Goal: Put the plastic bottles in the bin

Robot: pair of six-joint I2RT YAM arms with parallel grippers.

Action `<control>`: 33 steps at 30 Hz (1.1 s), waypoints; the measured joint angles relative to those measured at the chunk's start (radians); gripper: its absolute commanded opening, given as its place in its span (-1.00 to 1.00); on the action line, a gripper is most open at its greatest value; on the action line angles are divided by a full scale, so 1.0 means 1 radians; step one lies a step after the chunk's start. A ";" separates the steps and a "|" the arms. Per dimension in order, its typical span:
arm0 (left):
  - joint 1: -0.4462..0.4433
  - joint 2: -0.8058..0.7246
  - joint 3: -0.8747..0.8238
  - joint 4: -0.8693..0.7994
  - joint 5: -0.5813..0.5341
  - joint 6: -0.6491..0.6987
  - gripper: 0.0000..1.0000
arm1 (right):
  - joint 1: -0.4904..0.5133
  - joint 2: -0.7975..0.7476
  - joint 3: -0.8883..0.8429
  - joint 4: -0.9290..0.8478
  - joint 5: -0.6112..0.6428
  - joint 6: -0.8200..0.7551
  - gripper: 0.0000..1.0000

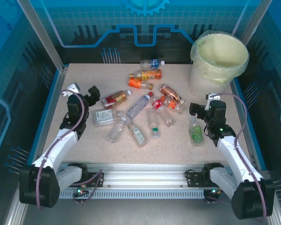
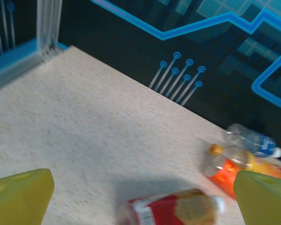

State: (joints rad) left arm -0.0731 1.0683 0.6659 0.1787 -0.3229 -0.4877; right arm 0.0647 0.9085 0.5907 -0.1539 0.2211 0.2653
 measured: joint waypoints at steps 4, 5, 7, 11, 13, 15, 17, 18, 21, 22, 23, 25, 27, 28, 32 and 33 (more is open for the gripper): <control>-0.003 -0.003 0.083 -0.206 0.078 -0.125 0.98 | 0.000 -0.019 0.000 -0.209 -0.021 0.104 1.00; -0.003 -0.003 0.097 -0.252 0.104 -0.143 0.98 | 0.000 -0.005 0.000 -0.248 -0.040 0.126 0.99; -0.003 -0.003 0.115 -0.319 0.166 -0.166 0.98 | 0.000 0.043 0.008 -0.313 -0.079 0.162 0.99; -0.003 -0.003 0.129 -0.394 0.315 -0.192 0.98 | 0.027 0.182 0.046 -0.414 -0.093 0.219 0.99; -0.003 -0.003 0.130 -0.415 0.369 -0.193 0.98 | 0.047 0.231 0.057 -0.441 -0.086 0.238 0.99; -0.003 -0.005 0.130 -0.426 0.408 -0.190 0.98 | 0.062 0.264 0.060 -0.455 -0.074 0.253 0.99; -0.003 -0.021 0.129 -0.443 0.438 -0.179 0.98 | 0.075 0.283 0.060 -0.469 -0.061 0.271 1.00; -0.003 -0.031 0.129 -0.449 0.447 -0.170 0.98 | 0.078 0.287 0.061 -0.474 -0.053 0.278 1.00; -0.003 -0.073 0.127 -0.472 0.463 -0.150 0.98 | 0.079 0.304 0.067 -0.482 -0.043 0.289 1.00; -0.003 -0.087 0.124 -0.474 0.469 -0.146 0.98 | 0.079 0.314 0.070 -0.482 -0.046 0.289 0.99; -0.003 -0.101 0.119 -0.475 0.475 -0.142 0.98 | 0.081 0.326 0.073 -0.482 -0.046 0.289 0.97; -0.003 -0.126 0.103 -0.473 0.487 -0.141 0.98 | 0.087 0.343 0.076 -0.481 -0.045 0.292 0.88; -0.003 -0.145 0.084 -0.473 0.497 -0.141 0.98 | 0.095 0.349 0.076 -0.481 -0.045 0.300 0.84; -0.003 -0.150 0.075 -0.473 0.500 -0.141 0.98 | 0.098 0.354 0.076 -0.479 -0.044 0.303 0.82; -0.003 -0.148 0.063 -0.482 0.512 -0.141 0.98 | 0.122 0.397 0.086 -0.475 -0.029 0.312 0.59; -0.003 -0.146 0.063 -0.484 0.515 -0.141 0.98 | 0.134 0.402 0.086 -0.471 -0.021 0.317 0.54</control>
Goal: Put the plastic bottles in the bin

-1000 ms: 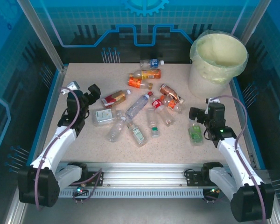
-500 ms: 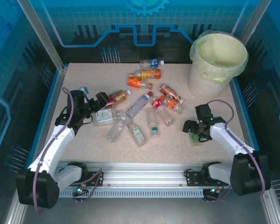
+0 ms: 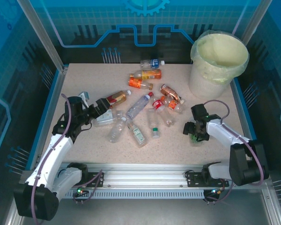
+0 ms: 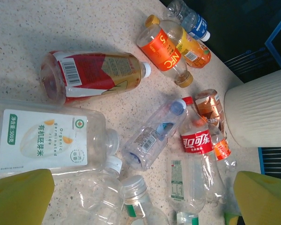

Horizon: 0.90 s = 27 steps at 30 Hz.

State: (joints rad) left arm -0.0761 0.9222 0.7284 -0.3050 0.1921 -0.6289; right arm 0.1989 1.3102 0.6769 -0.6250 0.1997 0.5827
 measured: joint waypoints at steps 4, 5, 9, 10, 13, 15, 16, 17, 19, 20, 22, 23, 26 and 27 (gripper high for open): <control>0.000 0.020 0.000 -0.010 0.022 -0.020 0.98 | 0.051 0.001 0.000 0.015 0.045 0.018 0.35; 0.000 0.027 0.000 -0.012 0.035 -0.027 0.98 | 0.062 0.001 0.000 0.016 0.061 0.022 0.32; -0.005 0.059 0.001 -0.012 0.092 -0.055 0.98 | 0.108 -0.016 -0.001 0.022 0.104 0.026 0.16; -0.010 0.066 0.003 -0.012 0.101 -0.064 0.98 | 0.122 -0.027 -0.001 0.026 0.110 0.023 0.11; -0.029 0.086 0.011 0.002 0.144 -0.079 0.98 | 0.154 -0.066 0.002 0.032 0.122 0.011 -0.06; -0.051 0.097 0.021 0.012 0.167 -0.079 0.98 | 0.163 -0.080 0.018 0.026 0.133 0.006 -0.08; -0.069 0.103 0.029 0.020 0.179 -0.077 0.98 | 0.170 -0.086 0.032 0.023 0.139 0.005 -0.09; -0.087 0.110 0.040 0.027 0.192 -0.075 0.98 | 0.181 -0.094 0.049 0.021 0.146 0.004 -0.10; -0.123 0.120 0.059 0.049 0.212 -0.068 0.98 | 0.208 -0.113 0.087 0.021 0.153 0.001 -0.10; -0.142 0.123 0.068 0.061 0.224 -0.063 0.98 | 0.220 -0.124 0.112 0.024 0.150 -0.004 -0.09; -0.172 0.124 0.078 0.086 0.235 -0.050 0.98 | 0.233 -0.138 0.164 0.040 0.127 -0.016 -0.10; -0.184 0.124 0.081 0.101 0.237 -0.047 0.99 | 0.235 -0.139 0.196 0.050 0.108 -0.026 -0.11; -0.197 0.124 0.081 0.124 0.236 -0.043 0.98 | 0.234 -0.130 0.316 0.097 0.063 -0.058 -0.11; -0.198 0.124 0.081 0.128 0.235 -0.043 0.98 | 0.234 -0.119 0.359 0.111 0.050 -0.068 -0.10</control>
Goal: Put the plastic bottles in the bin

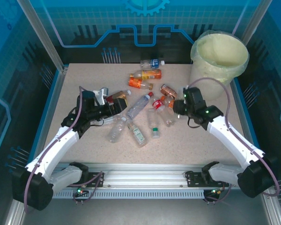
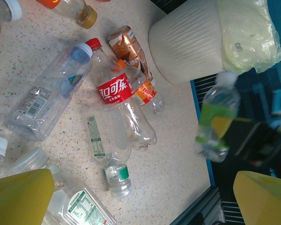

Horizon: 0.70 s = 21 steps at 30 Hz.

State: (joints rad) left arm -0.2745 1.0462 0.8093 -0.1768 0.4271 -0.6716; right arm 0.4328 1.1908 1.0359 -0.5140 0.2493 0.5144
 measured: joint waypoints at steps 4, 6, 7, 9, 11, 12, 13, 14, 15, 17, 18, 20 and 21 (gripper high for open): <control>0.000 0.000 0.000 0.002 -0.011 0.001 0.98 | -0.013 0.084 0.209 0.069 -0.046 -0.044 -0.09; 0.000 0.000 0.000 0.002 -0.021 0.006 0.98 | -0.033 0.131 0.298 0.093 -0.057 -0.061 -0.09; 0.000 0.000 0.000 0.001 -0.027 0.013 0.98 | -0.049 0.158 0.344 0.101 -0.060 -0.069 -0.09; 0.000 0.000 0.000 -0.002 -0.041 0.020 0.98 | -0.085 0.210 0.428 0.114 -0.066 -0.079 -0.09; 0.000 0.000 0.000 -0.003 -0.054 0.024 0.98 | -0.129 0.268 0.516 0.125 -0.066 -0.090 -0.09; 0.000 0.001 0.000 -0.005 -0.057 0.025 0.98 | -0.146 0.290 0.548 0.128 -0.067 -0.093 -0.08; 0.000 0.002 0.000 -0.006 -0.061 0.027 0.98 | -0.165 0.313 0.582 0.130 -0.067 -0.098 -0.08; 0.000 0.004 0.000 -0.008 -0.064 0.027 0.98 | -0.181 0.334 0.613 0.129 -0.068 -0.101 -0.08; 0.000 0.006 0.000 -0.011 -0.069 0.027 0.98 | -0.200 0.361 0.655 0.126 -0.068 -0.106 -0.08; 0.000 0.008 0.000 -0.021 -0.076 0.027 0.98 | -0.230 0.417 0.744 0.113 -0.067 -0.116 -0.08; 0.000 0.008 0.000 -0.028 -0.081 0.028 0.98 | -0.245 0.447 0.792 0.108 -0.064 -0.121 -0.08; 0.000 0.008 0.000 -0.040 -0.092 0.035 0.99 | -0.269 0.497 0.870 0.102 -0.047 -0.131 -0.06; 0.000 0.008 0.000 -0.048 -0.099 0.040 0.98 | -0.281 0.518 0.901 0.103 -0.041 -0.131 -0.05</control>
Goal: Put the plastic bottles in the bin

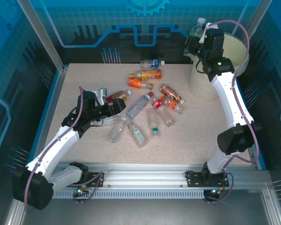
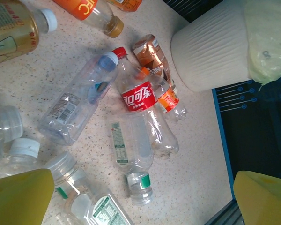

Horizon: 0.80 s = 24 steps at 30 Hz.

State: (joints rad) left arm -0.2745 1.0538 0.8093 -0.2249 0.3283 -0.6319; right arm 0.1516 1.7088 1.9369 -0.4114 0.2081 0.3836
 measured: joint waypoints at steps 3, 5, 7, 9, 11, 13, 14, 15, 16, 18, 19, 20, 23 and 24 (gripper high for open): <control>0.000 -0.003 0.000 -0.020 -0.023 0.007 0.98 | -0.045 0.043 0.061 0.000 0.018 0.015 -0.05; 0.000 -0.011 0.000 -0.032 -0.039 0.010 0.98 | -0.078 0.066 0.090 -0.003 0.028 0.032 -0.05; 0.000 -0.022 0.000 -0.038 -0.055 0.011 0.98 | -0.107 0.093 0.120 -0.008 0.055 0.042 -0.04; 0.000 -0.028 0.000 -0.046 -0.071 0.013 0.99 | -0.123 0.124 0.146 -0.011 0.085 0.042 -0.03; 0.000 -0.031 0.000 -0.064 -0.101 0.013 0.98 | -0.127 0.157 0.169 -0.029 0.105 0.040 -0.02; 0.000 -0.034 0.000 -0.093 -0.151 0.013 0.99 | -0.127 0.204 0.212 -0.062 0.118 0.033 -0.01; 0.000 -0.038 0.000 -0.106 -0.168 0.013 0.98 | -0.127 0.225 0.229 -0.075 0.123 0.026 0.00; 0.000 -0.043 0.000 -0.116 -0.185 0.013 0.98 | -0.128 0.248 0.248 -0.095 0.129 0.017 0.00; 0.000 -0.049 0.000 -0.124 -0.200 0.013 0.98 | -0.129 0.268 0.262 -0.114 0.133 0.008 0.00; 0.000 -0.060 0.000 -0.137 -0.217 0.014 0.98 | -0.132 0.293 0.272 -0.144 0.141 -0.005 0.01; 0.000 -0.063 0.000 -0.142 -0.222 0.014 0.98 | -0.134 0.301 0.272 -0.161 0.144 -0.010 0.01; 0.000 -0.064 0.000 -0.145 -0.228 0.014 0.98 | -0.137 0.305 0.272 -0.175 0.144 -0.014 0.02; 0.000 -0.065 -0.001 -0.154 -0.236 0.014 0.98 | -0.146 0.308 0.272 -0.217 0.124 -0.023 0.03; 0.000 -0.065 -0.003 -0.154 -0.238 0.014 0.98 | -0.149 0.308 0.272 -0.224 0.113 -0.023 0.03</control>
State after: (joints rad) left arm -0.2741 0.9890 0.8066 -0.3794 0.0898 -0.6182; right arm 0.0029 2.0171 2.2093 -0.6357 0.3210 0.3603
